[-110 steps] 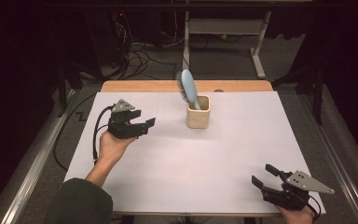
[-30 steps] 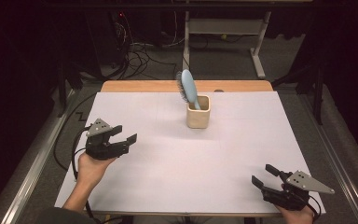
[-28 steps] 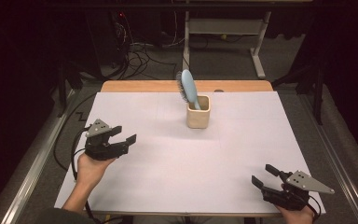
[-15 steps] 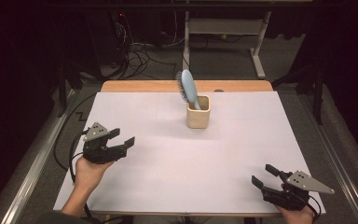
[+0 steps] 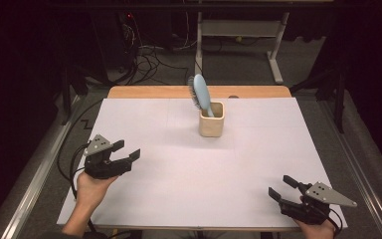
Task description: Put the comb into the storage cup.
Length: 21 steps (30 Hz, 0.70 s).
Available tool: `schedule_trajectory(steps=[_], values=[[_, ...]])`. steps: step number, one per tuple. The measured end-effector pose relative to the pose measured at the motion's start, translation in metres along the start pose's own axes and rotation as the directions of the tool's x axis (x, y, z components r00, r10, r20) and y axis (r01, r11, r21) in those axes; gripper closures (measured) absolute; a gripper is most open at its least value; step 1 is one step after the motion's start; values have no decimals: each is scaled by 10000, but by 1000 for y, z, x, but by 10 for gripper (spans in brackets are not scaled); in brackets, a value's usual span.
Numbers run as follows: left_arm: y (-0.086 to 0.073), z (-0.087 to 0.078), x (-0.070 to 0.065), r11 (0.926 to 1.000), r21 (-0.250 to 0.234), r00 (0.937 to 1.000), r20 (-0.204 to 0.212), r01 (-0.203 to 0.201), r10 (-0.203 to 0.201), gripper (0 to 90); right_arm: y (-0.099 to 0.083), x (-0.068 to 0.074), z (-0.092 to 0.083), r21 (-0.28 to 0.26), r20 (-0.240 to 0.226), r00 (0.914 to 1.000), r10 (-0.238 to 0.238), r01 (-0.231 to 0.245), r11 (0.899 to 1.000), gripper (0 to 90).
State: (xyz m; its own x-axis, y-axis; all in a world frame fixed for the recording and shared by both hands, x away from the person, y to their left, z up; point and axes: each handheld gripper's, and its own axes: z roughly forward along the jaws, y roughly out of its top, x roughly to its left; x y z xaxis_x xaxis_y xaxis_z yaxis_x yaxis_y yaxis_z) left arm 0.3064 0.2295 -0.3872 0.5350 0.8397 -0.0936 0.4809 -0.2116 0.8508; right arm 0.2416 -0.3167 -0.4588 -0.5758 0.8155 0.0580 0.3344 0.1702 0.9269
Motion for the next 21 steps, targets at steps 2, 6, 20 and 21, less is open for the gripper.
schedule_trajectory(steps=[2,6,20,21], values=[[-1,-1,0,10000,-25,10000,12,34,-34,332,0,0,0,-1,6,10000,-3,3,10000,304],[-5,-3,-1,10000,-71,10000,13,46,-46,331,0,0,0,-3,13,10000,1,-1,10000,304],[-15,-8,-1,9997,-185,9999,13,163,-162,324,0,0,0,18,35,10000,11,-11,10000,304],[-16,-8,-1,9997,-176,9998,29,173,-172,323,0,0,0,19,34,10000,14,-14,10000,305]])
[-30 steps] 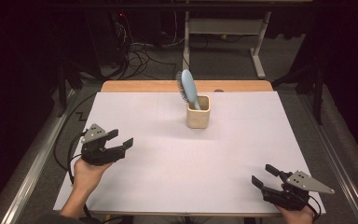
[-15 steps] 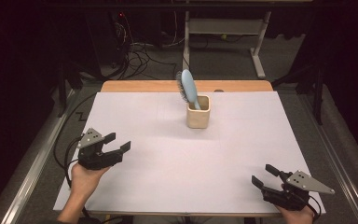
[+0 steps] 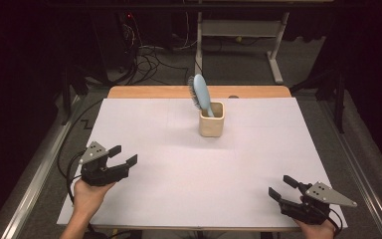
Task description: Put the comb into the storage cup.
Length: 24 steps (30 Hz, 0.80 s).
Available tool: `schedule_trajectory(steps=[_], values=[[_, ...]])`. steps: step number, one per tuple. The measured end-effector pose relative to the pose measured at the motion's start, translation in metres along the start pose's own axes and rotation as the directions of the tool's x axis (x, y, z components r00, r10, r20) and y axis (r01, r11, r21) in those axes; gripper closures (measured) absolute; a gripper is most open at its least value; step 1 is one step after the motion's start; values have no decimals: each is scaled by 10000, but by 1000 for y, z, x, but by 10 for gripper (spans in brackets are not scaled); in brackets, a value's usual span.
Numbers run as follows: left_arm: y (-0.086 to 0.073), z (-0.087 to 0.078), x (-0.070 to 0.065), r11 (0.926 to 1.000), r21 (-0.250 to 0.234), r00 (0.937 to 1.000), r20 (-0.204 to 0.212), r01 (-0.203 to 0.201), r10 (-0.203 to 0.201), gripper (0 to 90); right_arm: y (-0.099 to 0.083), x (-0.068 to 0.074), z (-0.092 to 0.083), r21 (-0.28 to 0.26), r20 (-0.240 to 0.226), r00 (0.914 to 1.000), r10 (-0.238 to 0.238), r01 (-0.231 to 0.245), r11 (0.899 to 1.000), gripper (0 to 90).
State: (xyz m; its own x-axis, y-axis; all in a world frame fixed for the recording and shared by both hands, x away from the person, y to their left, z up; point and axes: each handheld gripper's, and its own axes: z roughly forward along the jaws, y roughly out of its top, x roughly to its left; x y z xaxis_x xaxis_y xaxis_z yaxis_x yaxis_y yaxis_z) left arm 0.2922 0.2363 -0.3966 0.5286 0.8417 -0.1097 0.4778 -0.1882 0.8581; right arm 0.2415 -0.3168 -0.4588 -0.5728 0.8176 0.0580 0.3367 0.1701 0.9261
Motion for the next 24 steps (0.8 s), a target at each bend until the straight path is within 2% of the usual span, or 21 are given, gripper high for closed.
schedule_trajectory(steps=[10,24], values=[[-10,-1,-1,9998,-25,9998,51,173,-173,320,0,0,0,9,-3,10000,12,-12,10000,305],[-21,-3,-3,9999,-89,9999,29,131,-131,315,0,0,0,21,3,10000,29,-29,10000,305]])
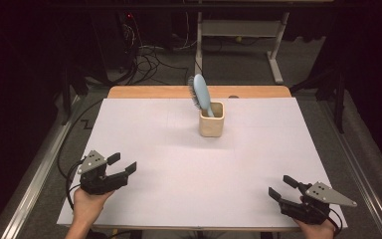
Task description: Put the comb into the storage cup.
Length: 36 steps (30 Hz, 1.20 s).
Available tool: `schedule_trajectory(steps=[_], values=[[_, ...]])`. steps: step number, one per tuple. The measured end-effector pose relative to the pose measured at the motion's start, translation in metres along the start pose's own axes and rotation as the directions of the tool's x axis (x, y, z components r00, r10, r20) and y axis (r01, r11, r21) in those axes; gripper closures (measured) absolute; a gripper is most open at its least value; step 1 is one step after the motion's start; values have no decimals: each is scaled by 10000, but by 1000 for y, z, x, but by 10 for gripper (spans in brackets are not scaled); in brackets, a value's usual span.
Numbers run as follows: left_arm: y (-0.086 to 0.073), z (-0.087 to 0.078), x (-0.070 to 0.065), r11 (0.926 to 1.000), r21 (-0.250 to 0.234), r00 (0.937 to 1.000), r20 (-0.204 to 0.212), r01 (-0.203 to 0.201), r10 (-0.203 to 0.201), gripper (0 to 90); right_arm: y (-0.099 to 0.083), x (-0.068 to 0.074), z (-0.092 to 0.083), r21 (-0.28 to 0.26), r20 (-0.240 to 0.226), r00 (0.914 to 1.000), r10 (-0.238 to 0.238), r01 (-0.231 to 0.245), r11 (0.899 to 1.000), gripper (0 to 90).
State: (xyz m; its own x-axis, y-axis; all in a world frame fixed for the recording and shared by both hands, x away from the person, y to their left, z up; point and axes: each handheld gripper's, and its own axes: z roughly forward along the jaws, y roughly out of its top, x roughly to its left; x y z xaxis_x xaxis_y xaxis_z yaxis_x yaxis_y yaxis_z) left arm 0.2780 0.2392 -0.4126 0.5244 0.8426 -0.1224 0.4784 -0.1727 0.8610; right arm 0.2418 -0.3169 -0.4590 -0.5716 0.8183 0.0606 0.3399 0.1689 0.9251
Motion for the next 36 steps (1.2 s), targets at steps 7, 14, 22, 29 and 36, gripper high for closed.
schedule_trajectory(steps=[7,14,22,29,36], values=[[-3,0,-4,10000,-31,10000,43,-30,30,313,0,0,0,-12,-6,10000,2,-2,10000,306],[-7,5,-10,9999,47,9997,197,-138,137,313,0,0,0,-29,2,10000,-13,13,10000,305],[-12,7,-17,9999,8,9993,347,-160,160,311,0,-1,0,-38,27,10000,-21,21,10000,304],[-16,7,-18,9999,-7,9993,355,-110,110,310,0,0,0,-55,17,10000,-23,23,10000,304],[-19,7,-17,10000,-88,9995,329,-32,35,314,0,-1,0,-62,67,10000,-48,48,10000,303]])
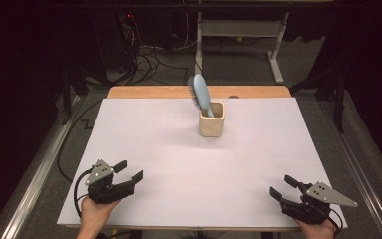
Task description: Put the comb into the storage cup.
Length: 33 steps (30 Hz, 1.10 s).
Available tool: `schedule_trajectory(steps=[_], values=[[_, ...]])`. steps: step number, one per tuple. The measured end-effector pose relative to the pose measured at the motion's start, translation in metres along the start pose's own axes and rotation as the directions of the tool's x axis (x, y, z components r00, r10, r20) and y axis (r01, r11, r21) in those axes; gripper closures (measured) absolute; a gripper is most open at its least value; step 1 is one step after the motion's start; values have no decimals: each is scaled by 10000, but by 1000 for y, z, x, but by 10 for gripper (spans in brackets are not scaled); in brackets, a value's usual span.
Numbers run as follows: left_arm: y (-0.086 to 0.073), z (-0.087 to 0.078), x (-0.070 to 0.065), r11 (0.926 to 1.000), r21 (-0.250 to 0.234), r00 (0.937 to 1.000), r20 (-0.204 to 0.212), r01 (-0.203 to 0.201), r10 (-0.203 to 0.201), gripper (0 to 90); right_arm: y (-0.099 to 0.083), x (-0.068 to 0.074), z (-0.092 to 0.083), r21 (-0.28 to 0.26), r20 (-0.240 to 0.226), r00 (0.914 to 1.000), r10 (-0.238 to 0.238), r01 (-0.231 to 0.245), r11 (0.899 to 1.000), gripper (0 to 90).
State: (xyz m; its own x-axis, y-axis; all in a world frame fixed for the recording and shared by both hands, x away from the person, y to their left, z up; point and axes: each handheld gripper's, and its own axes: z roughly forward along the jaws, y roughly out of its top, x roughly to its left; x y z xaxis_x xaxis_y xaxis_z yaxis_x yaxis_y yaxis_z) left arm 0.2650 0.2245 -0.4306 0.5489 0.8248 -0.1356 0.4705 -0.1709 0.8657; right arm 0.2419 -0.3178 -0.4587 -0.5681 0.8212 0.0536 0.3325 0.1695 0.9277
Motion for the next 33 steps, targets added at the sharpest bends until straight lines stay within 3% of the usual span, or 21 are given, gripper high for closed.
schedule_trajectory(steps=[33], values=[[-19,1,7,9998,-46,9992,-350,195,-196,318,0,-1,0,25,-12,10000,61,-61,10000,305]])
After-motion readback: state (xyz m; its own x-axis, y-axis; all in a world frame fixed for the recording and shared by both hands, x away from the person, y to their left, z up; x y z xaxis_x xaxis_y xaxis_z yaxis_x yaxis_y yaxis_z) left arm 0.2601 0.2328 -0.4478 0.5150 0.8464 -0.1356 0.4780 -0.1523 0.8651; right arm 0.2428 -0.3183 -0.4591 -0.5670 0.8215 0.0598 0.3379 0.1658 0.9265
